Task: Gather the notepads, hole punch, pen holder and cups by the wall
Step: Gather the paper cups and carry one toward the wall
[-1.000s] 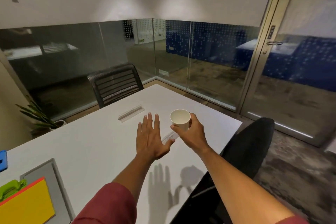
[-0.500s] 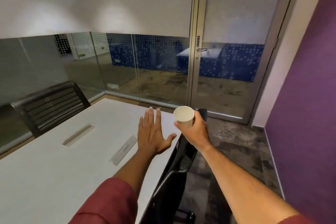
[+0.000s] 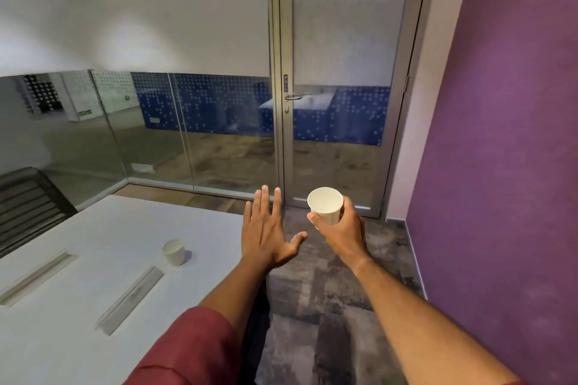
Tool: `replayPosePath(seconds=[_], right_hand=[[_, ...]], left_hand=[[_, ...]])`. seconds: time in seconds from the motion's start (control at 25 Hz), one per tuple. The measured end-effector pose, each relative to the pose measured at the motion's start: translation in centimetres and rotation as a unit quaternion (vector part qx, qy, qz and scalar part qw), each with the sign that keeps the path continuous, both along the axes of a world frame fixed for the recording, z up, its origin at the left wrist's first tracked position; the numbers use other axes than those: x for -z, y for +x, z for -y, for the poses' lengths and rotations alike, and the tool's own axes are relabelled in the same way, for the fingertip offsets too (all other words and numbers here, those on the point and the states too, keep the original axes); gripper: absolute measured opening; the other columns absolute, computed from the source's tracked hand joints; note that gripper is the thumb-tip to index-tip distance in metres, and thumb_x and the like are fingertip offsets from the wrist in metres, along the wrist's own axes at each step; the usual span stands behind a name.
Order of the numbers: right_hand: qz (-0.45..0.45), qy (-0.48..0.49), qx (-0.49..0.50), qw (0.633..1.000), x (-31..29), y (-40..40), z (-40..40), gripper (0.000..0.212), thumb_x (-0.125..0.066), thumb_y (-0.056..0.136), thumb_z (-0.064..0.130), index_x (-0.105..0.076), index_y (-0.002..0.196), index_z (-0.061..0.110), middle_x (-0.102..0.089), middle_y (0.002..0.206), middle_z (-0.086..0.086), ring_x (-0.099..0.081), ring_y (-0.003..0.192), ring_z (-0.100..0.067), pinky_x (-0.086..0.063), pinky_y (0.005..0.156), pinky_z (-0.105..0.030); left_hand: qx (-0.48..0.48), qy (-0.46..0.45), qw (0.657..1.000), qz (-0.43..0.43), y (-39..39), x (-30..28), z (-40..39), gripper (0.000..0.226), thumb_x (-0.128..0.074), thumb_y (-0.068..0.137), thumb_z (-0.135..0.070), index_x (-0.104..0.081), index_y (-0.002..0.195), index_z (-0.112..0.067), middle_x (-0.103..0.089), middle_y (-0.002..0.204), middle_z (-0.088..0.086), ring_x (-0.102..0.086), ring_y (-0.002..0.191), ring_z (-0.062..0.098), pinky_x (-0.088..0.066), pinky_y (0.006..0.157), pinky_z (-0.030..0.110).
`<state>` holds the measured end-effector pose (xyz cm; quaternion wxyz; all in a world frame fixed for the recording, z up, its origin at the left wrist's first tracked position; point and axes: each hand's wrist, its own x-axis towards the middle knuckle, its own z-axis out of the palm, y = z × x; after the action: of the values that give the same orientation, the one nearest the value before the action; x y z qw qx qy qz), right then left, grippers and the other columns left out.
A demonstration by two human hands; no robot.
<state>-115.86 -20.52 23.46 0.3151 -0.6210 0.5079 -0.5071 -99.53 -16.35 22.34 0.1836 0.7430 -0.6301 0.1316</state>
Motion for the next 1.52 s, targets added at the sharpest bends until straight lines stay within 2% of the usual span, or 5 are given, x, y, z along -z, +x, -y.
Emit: replayPosePath(seconds=[0.28, 0.64, 0.92, 1.12, 1.52], right_hand=[[-0.007, 0.014, 0.013, 1.0, 0.8, -6.6, 8.8, 0.066, -0.084, 0.066, 0.044, -0.054, 0.118, 0.018, -0.065, 0.114, -0.002, -0.058, 0.107, -0.024, -0.052, 0.087, -0.039], [0.0, 0.026, 0.005, 1.0, 2.3, -6.1, 20.8, 0.066, -0.085, 0.066, 0.044, -0.054, 0.119, 0.018, -0.066, 0.113, -0.002, -0.06, 0.104, -0.022, -0.051, 0.086, -0.034], [0.002, 0.035, -0.019, 0.999, 3.2, -0.2, 35.5, 0.063, -0.085, 0.067, 0.04, -0.054, 0.117, 0.018, -0.066, 0.11, -0.001, -0.059, 0.102, -0.021, -0.05, 0.085, -0.034], [0.005, 0.033, -0.038, 0.999, 2.4, 4.9, 44.3, 0.061, -0.086, 0.065, 0.04, -0.055, 0.114, 0.02, -0.066, 0.107, 0.001, -0.058, 0.1, -0.019, -0.044, 0.08, -0.028], [0.012, 0.036, -0.146, 0.989, 4.0, 16.4, 63.8, 0.056, -0.085, 0.066, 0.039, -0.053, 0.109, 0.027, -0.065, 0.107, 0.004, -0.057, 0.102, -0.015, -0.042, 0.081, -0.025]], left_hand=[[-0.003, 0.002, 1.0, 0.022, -5.9, -0.2, 8.5, 0.109, -0.024, 0.077, -0.083, 0.012, 0.155, -0.016, 0.012, 0.163, 0.015, 0.011, 0.152, 0.028, 0.004, 0.122, 0.043], [-0.014, -0.002, 0.999, 0.046, -4.9, 0.4, 20.6, 0.109, -0.021, 0.079, -0.083, 0.019, 0.153, -0.013, 0.018, 0.162, 0.016, 0.016, 0.151, 0.029, -0.001, 0.124, 0.047], [-0.046, -0.004, 0.998, 0.033, 0.9, 1.8, 34.5, 0.112, -0.029, 0.079, -0.081, 0.023, 0.151, -0.013, 0.021, 0.161, 0.016, 0.016, 0.15, 0.03, 0.002, 0.123, 0.048], [-0.069, -0.001, 0.997, 0.026, 5.5, 1.3, 42.4, 0.114, -0.033, 0.077, -0.081, 0.019, 0.153, -0.013, 0.018, 0.162, 0.017, 0.015, 0.151, 0.03, 0.002, 0.123, 0.049], [-0.161, 0.018, 0.986, 0.028, 15.0, 2.5, 59.0, 0.114, -0.035, 0.077, -0.08, 0.015, 0.154, -0.012, 0.013, 0.163, 0.017, 0.011, 0.151, 0.031, -0.003, 0.123, 0.05]])
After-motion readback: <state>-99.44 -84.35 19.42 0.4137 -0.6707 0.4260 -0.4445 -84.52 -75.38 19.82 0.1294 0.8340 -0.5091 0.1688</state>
